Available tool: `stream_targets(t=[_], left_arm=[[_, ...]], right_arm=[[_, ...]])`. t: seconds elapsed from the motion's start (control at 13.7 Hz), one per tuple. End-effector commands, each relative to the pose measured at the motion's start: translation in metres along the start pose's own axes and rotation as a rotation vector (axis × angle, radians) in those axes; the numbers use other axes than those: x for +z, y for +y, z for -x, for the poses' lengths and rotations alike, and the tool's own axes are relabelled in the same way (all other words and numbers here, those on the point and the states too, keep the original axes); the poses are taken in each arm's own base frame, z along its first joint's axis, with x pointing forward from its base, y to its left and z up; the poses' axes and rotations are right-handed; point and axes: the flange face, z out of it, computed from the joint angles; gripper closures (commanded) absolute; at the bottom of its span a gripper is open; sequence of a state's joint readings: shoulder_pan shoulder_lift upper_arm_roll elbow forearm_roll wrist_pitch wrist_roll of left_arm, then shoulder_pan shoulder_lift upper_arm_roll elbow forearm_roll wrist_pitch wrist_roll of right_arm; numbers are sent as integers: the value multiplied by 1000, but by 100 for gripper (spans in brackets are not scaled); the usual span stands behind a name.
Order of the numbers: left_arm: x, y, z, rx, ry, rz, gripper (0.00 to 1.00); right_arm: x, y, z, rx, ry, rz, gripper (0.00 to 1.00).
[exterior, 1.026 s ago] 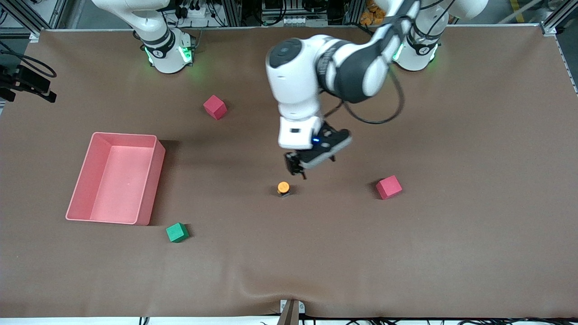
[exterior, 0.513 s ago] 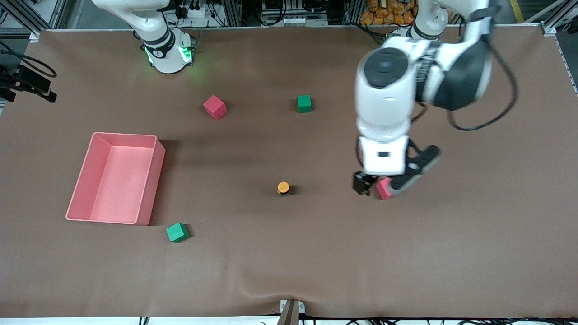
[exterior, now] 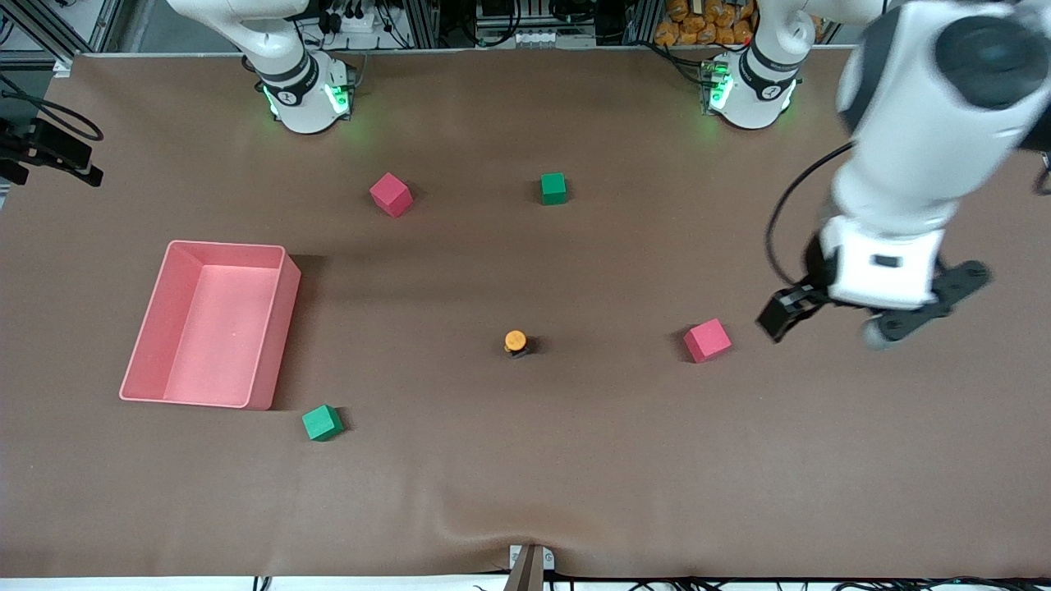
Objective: Place and upright button with both arms
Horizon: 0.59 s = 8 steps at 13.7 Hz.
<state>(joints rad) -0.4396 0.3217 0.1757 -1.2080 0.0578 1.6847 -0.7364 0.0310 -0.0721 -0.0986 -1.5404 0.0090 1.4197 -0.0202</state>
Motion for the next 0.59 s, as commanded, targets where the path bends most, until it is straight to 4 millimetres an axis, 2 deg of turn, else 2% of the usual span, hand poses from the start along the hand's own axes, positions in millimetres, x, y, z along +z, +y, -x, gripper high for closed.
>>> stream_targets(t=[0.0,0.07,0.29,0.44,0.51], left_arm=[[-12,-54,-16,114,-65,15,0],[-12,-72,-20,152,-90,19,0],[-14,-118,-16,287,-158,11,0],[-17,-142,-2,351,-183,21,0],[-18,-145,10,389,-193,25,0]], right_arm=[[-5,-1,3,12,-1,18,0],[-5,-1,3,12,-1,18,0],[-5,-1,3,12,-1,18,0],[-5,-2,3,10,-1,17,0],[-5,-2,3,10,-1,17,0]])
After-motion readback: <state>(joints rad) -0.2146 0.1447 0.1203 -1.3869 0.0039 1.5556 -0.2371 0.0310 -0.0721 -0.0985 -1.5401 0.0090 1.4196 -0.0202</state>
